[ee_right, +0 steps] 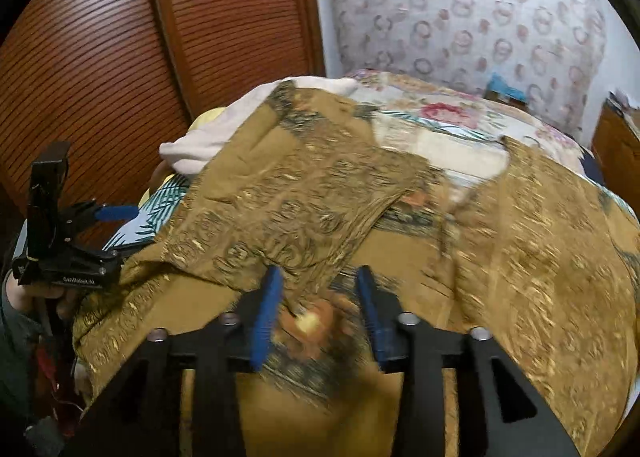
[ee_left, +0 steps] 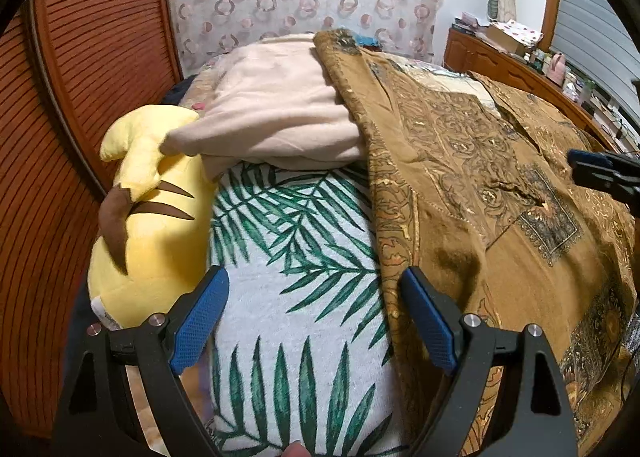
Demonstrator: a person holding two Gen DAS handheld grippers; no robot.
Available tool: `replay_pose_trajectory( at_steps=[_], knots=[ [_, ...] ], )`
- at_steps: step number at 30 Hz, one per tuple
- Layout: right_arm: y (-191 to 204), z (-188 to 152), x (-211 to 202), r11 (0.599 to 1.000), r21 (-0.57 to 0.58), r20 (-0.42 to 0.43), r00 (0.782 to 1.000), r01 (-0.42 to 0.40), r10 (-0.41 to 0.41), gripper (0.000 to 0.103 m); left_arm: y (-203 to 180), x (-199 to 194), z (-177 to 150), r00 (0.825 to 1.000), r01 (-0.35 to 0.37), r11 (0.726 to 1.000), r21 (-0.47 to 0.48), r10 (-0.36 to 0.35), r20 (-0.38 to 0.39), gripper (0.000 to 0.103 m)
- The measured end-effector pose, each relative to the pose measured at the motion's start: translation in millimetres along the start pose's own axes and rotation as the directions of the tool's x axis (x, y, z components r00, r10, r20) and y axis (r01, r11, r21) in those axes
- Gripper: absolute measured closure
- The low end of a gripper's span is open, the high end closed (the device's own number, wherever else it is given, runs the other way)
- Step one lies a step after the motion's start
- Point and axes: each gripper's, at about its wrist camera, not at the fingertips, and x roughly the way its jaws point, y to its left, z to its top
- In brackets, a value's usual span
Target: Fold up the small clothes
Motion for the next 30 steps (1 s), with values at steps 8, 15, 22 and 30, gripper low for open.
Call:
replay_pose_trajectory(
  at_steps=[8,15,22,30],
  knots=[
    [-38,-26,-54,0.998,0.055,0.047,0.998,0.034,-0.037,0.047,-43,-36,17,0.994,0.009,0.998,0.059,-0.015,0.105,0.015],
    [-72,-39,-89,0.989,0.105,0.086,0.99,0.103,-0.113,0.045,-100,-39,47,0.982,0.09,0.991,0.101,-0.105,0.156,0.015],
    [-119,-52,-117,0.965,0.171,0.108,0.969,0.202,-0.222,0.039,-157,-2,80,0.978,0.164,0.971,0.173,-0.183,0.102,0.015],
    [-190,-73,-115,0.896,0.309,0.023,0.939,0.32,-0.344,0.039,-212,48,107,0.974,0.214,0.937,0.276,-0.225,0.007,0.015]
  ],
)
